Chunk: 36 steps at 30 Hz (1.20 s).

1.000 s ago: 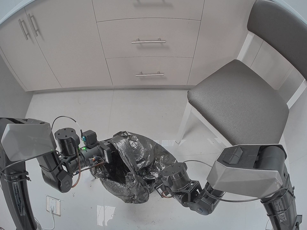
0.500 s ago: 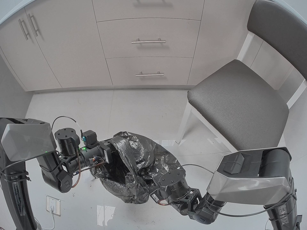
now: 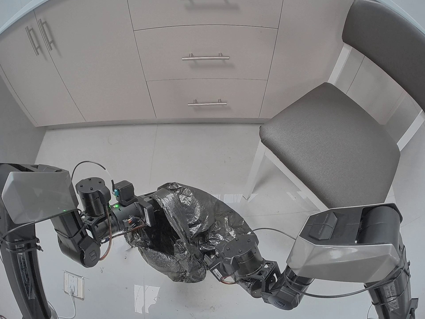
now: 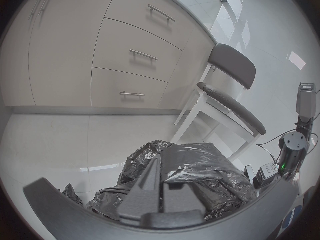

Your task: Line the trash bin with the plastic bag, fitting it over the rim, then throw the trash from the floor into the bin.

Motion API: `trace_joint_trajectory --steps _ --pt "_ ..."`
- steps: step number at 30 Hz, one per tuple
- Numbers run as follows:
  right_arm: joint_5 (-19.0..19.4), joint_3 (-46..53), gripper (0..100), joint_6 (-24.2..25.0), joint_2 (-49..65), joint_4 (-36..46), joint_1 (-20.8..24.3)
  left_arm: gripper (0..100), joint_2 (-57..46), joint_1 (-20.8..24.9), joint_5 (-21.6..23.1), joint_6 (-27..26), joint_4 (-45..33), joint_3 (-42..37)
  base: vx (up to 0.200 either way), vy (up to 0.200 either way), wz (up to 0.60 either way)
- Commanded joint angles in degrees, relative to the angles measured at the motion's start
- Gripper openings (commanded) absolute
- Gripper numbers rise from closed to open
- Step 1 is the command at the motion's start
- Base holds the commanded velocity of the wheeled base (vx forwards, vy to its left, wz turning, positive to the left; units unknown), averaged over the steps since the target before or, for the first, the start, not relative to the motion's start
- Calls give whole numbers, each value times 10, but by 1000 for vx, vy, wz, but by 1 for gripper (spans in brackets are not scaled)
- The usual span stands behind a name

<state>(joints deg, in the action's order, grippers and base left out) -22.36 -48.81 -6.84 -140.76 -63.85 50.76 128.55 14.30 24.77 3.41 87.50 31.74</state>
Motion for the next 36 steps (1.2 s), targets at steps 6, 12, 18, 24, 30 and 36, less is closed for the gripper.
trace_joint_trajectory --steps 6,12,18,24,30,36 --pt "-9 -19 100 1 -8 -2 -33 0 0 0 0 0 0 1 0 0 0" --pt "-13 -38 100 1 -13 -1 -56 0 0 0 0 0 0 2 0 0 0" --pt "-13 -64 100 1 -29 2 -99 0 0 -1 0 0 0 1 0 0 0" --pt "-13 -46 100 5 -21 -3 -97 0 2 0 0 0 0 2 0 0 0" --pt "-13 -45 100 5 -19 -3 -101 0 1 -1 0 0 0 0 0 0 0" --pt "-12 -32 100 10 -7 -9 -100 0 0 -1 0 0 0 -2 0 0 0"
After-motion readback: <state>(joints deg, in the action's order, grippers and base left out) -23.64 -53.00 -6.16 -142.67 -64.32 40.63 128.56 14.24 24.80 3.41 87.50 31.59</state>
